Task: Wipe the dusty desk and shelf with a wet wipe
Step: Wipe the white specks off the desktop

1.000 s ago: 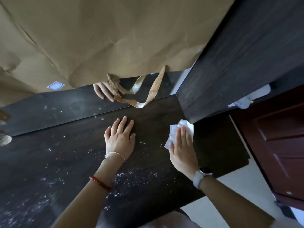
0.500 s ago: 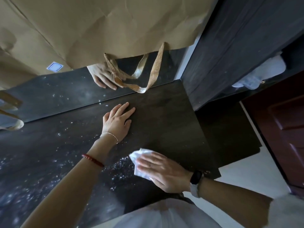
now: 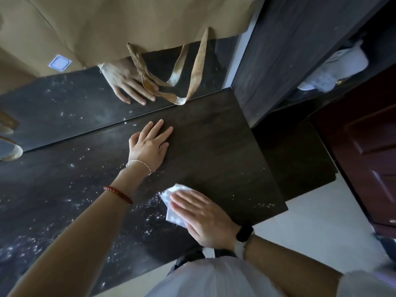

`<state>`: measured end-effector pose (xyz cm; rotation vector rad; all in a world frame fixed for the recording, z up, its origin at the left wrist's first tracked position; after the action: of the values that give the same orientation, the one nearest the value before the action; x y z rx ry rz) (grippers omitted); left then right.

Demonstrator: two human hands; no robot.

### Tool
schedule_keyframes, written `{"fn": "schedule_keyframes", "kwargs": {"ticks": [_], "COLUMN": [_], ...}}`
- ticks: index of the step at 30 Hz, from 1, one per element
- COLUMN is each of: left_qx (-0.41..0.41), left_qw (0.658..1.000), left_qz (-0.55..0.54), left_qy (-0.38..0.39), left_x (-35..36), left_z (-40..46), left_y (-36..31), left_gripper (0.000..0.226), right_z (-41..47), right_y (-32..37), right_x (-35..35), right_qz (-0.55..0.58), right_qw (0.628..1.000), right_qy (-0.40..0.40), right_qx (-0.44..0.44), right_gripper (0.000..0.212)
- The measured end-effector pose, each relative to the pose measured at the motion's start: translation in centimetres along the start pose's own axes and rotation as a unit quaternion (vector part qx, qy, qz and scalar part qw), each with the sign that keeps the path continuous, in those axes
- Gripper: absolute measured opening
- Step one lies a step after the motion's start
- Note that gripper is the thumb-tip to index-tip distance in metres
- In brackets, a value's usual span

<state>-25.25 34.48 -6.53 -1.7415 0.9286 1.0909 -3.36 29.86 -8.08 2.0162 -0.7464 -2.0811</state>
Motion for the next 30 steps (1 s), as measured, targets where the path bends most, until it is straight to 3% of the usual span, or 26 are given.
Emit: {"fn": "schedule_keyframes", "kwargs": {"ticks": [1,3,5,8,9,11,13,15,17,20,23,26,30], "left_qx": [0.002,0.004,0.004,-0.003,-0.005,-0.016,-0.025,-0.029,-0.021,0.011,0.047,0.033,0.026], "left_qw": [1.000,1.000,1.000,1.000,1.000,1.000,0.999,0.999,1.000,0.999,0.999,0.999,0.999], "left_qz": [0.000,0.002,0.012,0.026,0.026,0.023,0.020,0.012,0.001,-0.012,-0.007,0.018,0.026], "left_qy": [0.000,-0.003,-0.007,-0.015,-0.016,-0.014,-0.014,-0.016,-0.019,-0.031,-0.022,0.018,-0.012], "left_x": [0.1,0.3,0.6,1.0,1.0,0.9,0.7,0.4,0.3,1.2,3.1,4.9,5.3], "left_z": [0.0,-0.2,-0.3,-0.5,-0.5,-0.5,-0.7,-0.8,-1.3,-3.2,-5.8,-6.9,-7.2], "left_y": [0.0,-0.1,-0.2,-0.4,-0.5,-1.0,-1.7,-2.7,-3.9,-6.6,-9.6,-10.4,-10.6], "left_gripper": [0.045,0.046,0.048,0.051,0.052,0.052,0.052,0.052,0.050,0.049,0.051,0.055,0.059], "right_z": [-1.1,-2.2,-2.7,-2.2,-2.0,-2.3,-4.5,-7.1,-8.2,-7.1,-6.4,-10.5,-15.1], "right_y": [-0.7,-4.2,-8.5,-10.3,-9.1,-5.0,-1.0,-1.7,-5.4,-10.7,-11.0,-7.0,-5.2], "right_x": [-0.4,-1.9,-3.4,-4.3,-3.5,-1.2,0.6,-0.2,-2.1,-4.7,-4.4,-2.3,-2.2], "right_qz": [-0.010,-0.042,-0.101,-0.146,-0.146,-0.133,-0.129,-0.169,-0.198,-0.183,-0.168,-0.167,-0.174], "right_qw": [0.999,0.999,0.987,0.923,0.907,0.927,0.973,0.980,0.972,0.945,0.921,0.948,0.973], "right_qy": [0.021,0.028,-0.016,-0.111,-0.139,-0.150,-0.064,0.001,-0.005,-0.044,-0.077,-0.054,0.029], "right_qx": [-0.031,0.005,0.126,0.337,0.370,0.317,0.179,0.102,0.130,0.268,0.343,0.267,0.147], "right_gripper": [0.047,0.050,0.050,0.049,0.049,0.049,0.049,0.049,0.050,0.051,0.050,0.051,0.050]}}
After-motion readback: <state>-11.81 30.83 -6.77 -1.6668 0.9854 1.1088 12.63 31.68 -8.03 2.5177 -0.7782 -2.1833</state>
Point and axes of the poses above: each hand's wrist, its own z-axis towards the middle knuckle, its own x-axis out of the palm, y = z × x, the point moved 1 cm from there along z, towards the middle knuckle, and after that the axes turned 1 degree about y, right-handed, at the moved point
